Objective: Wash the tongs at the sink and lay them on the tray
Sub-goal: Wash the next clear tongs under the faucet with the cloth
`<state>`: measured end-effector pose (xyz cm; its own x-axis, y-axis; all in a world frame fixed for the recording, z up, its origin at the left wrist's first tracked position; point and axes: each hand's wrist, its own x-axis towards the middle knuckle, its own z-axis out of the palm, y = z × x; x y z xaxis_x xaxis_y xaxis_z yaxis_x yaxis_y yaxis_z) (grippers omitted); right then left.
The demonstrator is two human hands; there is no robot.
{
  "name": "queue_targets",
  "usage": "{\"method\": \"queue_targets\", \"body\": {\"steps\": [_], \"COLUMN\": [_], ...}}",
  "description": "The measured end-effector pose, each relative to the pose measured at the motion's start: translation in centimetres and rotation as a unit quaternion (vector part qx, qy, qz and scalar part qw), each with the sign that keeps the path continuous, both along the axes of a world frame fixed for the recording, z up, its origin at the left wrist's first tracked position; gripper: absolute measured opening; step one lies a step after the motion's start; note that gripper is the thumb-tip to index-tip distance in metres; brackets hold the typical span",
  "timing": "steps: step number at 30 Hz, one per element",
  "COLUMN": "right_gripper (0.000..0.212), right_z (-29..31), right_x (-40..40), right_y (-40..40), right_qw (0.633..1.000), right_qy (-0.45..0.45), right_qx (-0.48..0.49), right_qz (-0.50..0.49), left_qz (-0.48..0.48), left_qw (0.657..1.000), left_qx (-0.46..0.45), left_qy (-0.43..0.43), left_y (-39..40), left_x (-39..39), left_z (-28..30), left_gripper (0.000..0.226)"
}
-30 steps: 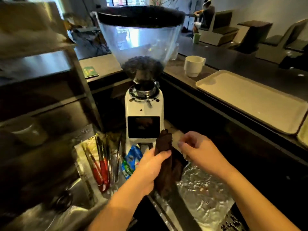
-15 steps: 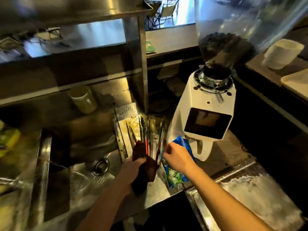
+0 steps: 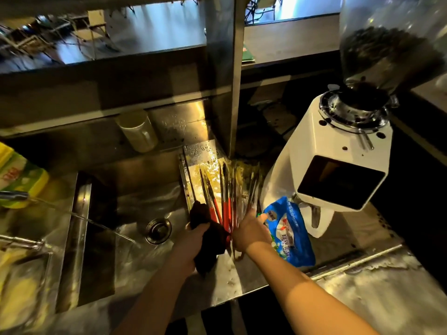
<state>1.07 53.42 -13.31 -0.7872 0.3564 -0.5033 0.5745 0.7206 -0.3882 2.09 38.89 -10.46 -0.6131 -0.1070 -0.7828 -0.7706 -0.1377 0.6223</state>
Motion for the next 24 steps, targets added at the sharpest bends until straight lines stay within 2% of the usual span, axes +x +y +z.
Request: {"method": "queue_targets", "body": {"steps": [2,5,9,12,14,16,18,20,21,24], "right_gripper": [0.045,0.051,0.061,0.069,0.06,0.032,0.017,0.013,0.016,0.022], "right_z": [1.2,3.3,6.3,8.2,9.4,10.7,11.5,11.8,11.5,11.2], "right_x": [-0.4,-0.4,1.7,2.5,2.3,1.9,1.9,1.7,1.5,1.2], "right_y": [0.3,1.1,1.9,1.3,0.1,-1.9,-4.1,-6.4,-7.9,-12.5], "right_qw": [1.0,0.999,0.996,0.99,0.975,0.926,0.86,0.837,0.836,0.826], "right_qy": [0.008,-0.004,0.081,0.122,0.137,0.11,0.055,0.019,0.003,-0.037], "right_qx": [0.012,0.024,0.028,-0.058,-0.173,-0.357,-0.5,-0.543,-0.546,-0.562], "right_qz": [-0.02,-0.02,0.031,0.041,0.008,-0.054,-0.084,-0.068,-0.049,-0.01], "left_qz": [0.003,0.006,0.025,0.07,0.098,0.124,0.159,0.203,0.223,0.253], "left_qw": [1.0,0.998,0.992,0.985,0.979,0.973,0.968,0.961,0.956,0.935], "left_qx": [0.006,0.033,0.053,0.082,0.109,0.124,0.13,0.127,0.127,0.202], "left_qy": [0.013,0.048,0.113,0.137,0.142,0.149,0.144,0.137,0.138,0.145], "left_y": [-0.3,-0.7,-1.9,-3.5,-5.1,-7.4,-10.0,-12.8,-14.8,-20.5], "left_x": [0.1,-0.2,-0.6,-0.9,-1.1,-1.2,-1.5,-1.7,-1.7,-1.2], "left_z": [0.1,0.3,1.2,1.9,2.5,2.8,3.0,3.1,3.1,2.7], "left_gripper": [0.031,0.031,0.019,0.011,0.016,0.021,0.024,0.031,0.035,0.054]}}
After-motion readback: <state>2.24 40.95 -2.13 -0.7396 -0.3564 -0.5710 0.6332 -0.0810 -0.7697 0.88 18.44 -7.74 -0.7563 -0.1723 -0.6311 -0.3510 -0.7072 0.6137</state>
